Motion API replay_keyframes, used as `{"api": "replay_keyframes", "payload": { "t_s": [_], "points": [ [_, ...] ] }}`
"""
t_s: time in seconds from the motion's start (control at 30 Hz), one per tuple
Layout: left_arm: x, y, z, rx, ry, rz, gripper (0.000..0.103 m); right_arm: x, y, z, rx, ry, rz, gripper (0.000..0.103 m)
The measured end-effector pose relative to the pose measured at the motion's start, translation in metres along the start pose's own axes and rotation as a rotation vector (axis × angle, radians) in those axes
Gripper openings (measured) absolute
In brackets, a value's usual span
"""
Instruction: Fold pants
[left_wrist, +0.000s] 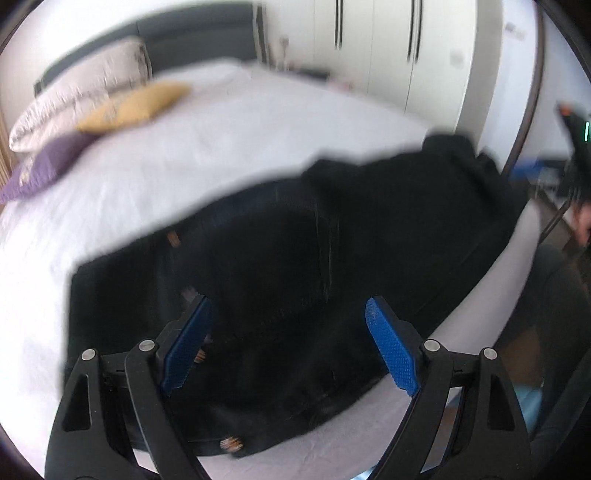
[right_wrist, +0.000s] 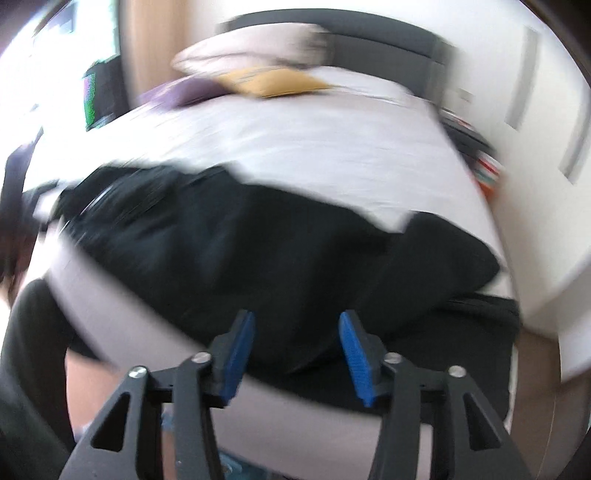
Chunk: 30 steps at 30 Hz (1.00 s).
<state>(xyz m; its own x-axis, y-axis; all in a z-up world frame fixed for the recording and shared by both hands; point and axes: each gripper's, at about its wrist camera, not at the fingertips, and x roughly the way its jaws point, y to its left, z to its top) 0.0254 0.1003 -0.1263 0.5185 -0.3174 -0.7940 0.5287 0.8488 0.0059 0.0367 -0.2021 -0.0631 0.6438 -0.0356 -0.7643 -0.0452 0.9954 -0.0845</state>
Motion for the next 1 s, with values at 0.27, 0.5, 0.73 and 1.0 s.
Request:
{"api": "replay_keyframes", "payload": {
  "t_s": [0.27,0.5,0.73,1.0],
  "points": [
    [0.029,-0.007,-0.002,-0.011,0.043,0.047,0.085,0.034,-0.041,0.053,0.175,0.023,-0.165,0.066],
    [0.029,-0.018,-0.007,-0.030,0.027,0.060,0.085,0.092,-0.046,0.092,0.211,0.128,-0.205,0.066],
    [0.032,-0.018,-0.010,-0.041,0.025,0.063,0.090,0.162,-0.064,0.100,0.212,0.334,-0.322,0.066],
    [0.033,-0.017,-0.011,-0.048,0.020,0.063,0.092,0.166,-0.087,0.088,0.247,0.340,-0.302,0.026]
  ]
}}
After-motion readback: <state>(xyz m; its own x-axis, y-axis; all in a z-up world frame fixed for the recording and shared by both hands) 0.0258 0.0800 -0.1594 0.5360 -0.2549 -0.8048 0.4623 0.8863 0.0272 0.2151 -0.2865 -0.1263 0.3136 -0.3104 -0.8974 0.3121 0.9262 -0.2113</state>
